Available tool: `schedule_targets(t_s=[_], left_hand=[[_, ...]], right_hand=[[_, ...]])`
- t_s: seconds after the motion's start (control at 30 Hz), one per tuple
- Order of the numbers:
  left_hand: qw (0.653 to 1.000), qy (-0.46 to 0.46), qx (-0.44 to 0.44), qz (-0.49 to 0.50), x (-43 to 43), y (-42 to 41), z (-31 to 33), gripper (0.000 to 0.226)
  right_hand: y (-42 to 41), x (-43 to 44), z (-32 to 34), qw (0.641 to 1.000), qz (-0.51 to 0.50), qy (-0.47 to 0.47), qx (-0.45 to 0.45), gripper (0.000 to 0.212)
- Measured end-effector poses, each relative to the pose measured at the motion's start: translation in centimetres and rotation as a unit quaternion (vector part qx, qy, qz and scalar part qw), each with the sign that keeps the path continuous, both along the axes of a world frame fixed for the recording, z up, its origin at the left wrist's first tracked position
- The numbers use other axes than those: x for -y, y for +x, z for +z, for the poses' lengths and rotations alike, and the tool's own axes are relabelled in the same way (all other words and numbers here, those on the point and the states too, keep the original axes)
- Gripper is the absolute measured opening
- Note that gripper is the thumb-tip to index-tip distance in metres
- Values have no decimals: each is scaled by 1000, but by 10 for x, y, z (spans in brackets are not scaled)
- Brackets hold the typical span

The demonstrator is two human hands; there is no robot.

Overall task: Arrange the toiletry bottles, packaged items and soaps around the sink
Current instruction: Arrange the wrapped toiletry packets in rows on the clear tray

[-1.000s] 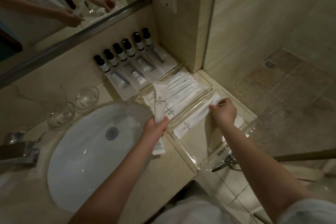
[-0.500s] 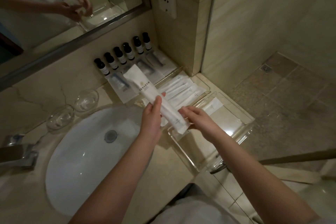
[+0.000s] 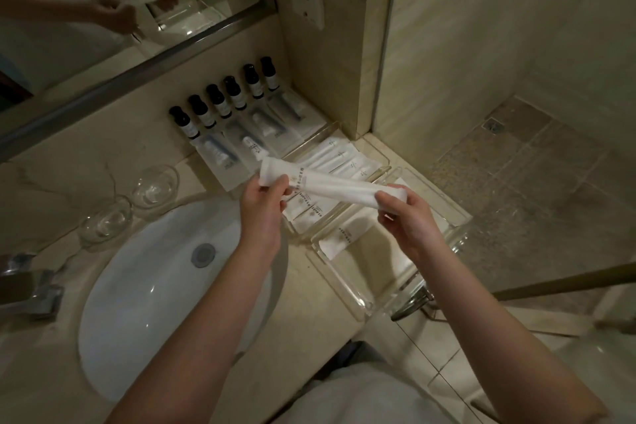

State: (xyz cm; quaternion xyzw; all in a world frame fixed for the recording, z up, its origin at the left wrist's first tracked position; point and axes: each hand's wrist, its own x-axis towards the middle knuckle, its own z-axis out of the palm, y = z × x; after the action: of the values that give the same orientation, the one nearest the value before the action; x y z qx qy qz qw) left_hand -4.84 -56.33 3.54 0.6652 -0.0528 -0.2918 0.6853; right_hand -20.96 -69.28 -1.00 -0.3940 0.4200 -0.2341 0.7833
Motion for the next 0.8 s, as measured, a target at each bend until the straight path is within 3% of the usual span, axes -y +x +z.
schedule_targets(t_s=[0.1, 0.2, 0.33, 0.4, 0.47, 0.6, 0.7, 0.8], left_hand=[[994, 80, 40, -66, 1, -6, -6, 13], [962, 189, 79, -183, 3, -15, -26, 17], [851, 325, 159, -381, 7, -34, -54, 15], [799, 371, 224, -416, 10, -41, -64, 4], [760, 403, 283, -423, 11, -46, -71, 13], [680, 429, 365, -469, 9, -48, -88, 35], [658, 424, 385, -489, 5, -50, -97, 45], [635, 422, 409, -502, 4, -51, -100, 43]], right_hand=[[-7, 12, 4, 999, -46, -24, -12, 9], [-14, 28, 3, 992, -80, -72, -61, 4], [-28, 49, -8, 978, -60, -127, -157, 21], [-32, 53, -16, 974, -45, -124, -182, 21], [-32, 54, -26, 967, -37, -114, -223, 19], [-27, 58, -44, 927, -11, -161, -338, 29], [-23, 54, -50, 897, -9, -219, -385, 41], [-20, 45, -54, 833, 57, -305, -459, 46]])
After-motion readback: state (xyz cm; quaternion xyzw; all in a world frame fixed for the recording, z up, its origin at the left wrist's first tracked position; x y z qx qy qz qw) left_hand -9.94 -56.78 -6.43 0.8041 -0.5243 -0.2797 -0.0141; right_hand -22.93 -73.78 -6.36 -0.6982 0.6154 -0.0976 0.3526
